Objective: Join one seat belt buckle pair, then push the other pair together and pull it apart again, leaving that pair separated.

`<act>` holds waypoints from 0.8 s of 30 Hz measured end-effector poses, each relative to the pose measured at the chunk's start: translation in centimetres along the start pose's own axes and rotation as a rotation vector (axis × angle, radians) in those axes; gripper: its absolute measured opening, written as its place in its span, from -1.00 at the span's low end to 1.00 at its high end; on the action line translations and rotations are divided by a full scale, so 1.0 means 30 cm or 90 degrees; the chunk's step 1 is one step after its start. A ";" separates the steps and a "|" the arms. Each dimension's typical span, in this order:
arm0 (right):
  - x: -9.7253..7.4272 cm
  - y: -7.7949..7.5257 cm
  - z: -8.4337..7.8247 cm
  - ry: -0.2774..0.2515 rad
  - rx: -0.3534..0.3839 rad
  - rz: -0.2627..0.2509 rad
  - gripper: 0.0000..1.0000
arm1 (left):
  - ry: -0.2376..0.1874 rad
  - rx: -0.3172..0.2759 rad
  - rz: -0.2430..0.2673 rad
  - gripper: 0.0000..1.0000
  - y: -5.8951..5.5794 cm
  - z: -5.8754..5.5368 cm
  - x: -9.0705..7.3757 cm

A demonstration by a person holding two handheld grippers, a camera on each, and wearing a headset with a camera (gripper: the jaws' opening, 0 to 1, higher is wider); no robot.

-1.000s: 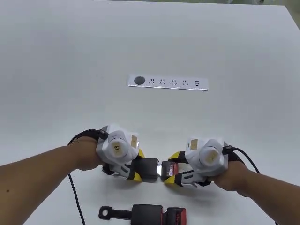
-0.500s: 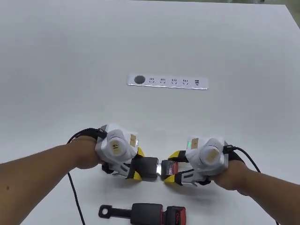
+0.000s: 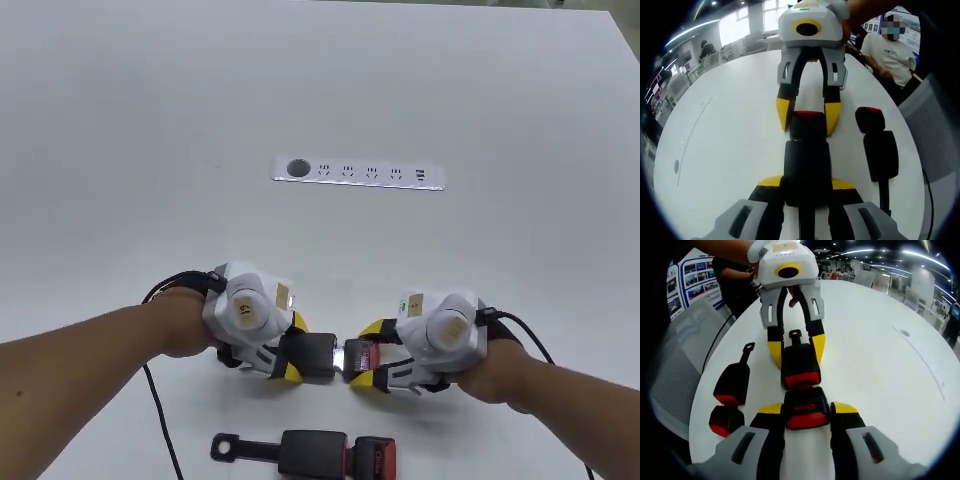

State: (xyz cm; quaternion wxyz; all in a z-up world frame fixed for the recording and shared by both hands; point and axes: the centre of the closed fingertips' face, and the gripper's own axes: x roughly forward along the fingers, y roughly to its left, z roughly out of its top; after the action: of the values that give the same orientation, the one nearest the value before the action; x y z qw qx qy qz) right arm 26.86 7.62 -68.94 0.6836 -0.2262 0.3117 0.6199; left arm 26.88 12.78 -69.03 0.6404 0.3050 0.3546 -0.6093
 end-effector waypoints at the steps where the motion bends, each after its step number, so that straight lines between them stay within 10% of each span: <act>1: -0.001 0.000 -0.001 0.001 -0.001 0.000 -0.34 | 0.001 0.001 0.000 -0.33 -0.001 0.001 0.000; 24: -0.048 -0.001 -0.035 0.007 -0.008 0.002 -0.34 | -0.003 -0.012 0.007 -0.32 -0.005 -0.006 0.003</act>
State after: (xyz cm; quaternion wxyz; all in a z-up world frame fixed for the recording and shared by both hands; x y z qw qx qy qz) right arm 26.68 5.88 -68.67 0.6794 -0.2334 0.3118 0.6219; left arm 26.72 12.86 -69.20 0.6477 0.2994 0.3569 -0.6029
